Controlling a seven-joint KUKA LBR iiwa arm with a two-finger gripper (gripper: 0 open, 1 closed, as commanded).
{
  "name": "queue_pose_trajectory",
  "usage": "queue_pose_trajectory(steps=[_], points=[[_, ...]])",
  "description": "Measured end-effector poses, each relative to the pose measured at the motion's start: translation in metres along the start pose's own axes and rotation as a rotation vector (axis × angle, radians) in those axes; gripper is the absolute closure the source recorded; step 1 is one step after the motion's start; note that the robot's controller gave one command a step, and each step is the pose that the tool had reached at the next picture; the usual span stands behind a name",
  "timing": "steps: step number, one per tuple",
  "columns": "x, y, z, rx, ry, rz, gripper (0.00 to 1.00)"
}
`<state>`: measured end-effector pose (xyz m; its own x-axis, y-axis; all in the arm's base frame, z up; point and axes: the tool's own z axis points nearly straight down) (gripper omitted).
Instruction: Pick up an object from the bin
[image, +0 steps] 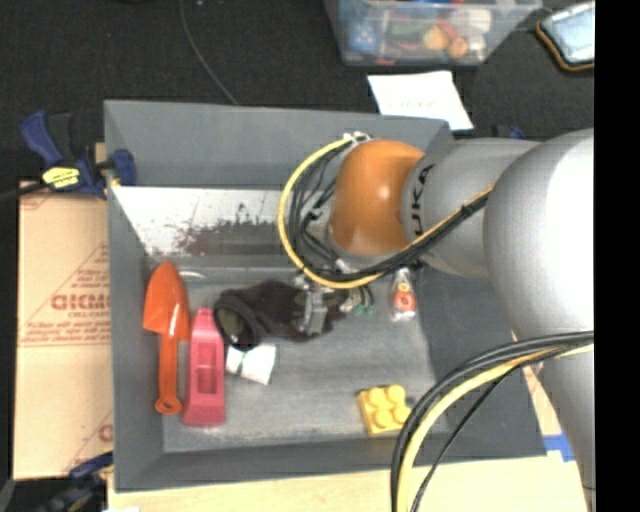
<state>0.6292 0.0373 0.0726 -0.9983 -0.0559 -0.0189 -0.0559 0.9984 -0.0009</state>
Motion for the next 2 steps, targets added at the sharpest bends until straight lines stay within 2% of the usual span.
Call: queue_pose_trajectory(steps=[1, 2], points=[[0.000, 0.000, 0.000, 0.000, 0.000, 0.000, 1.00], [-0.010, -0.006, -0.117, 0.001, -0.001, -0.009, 1.00]])
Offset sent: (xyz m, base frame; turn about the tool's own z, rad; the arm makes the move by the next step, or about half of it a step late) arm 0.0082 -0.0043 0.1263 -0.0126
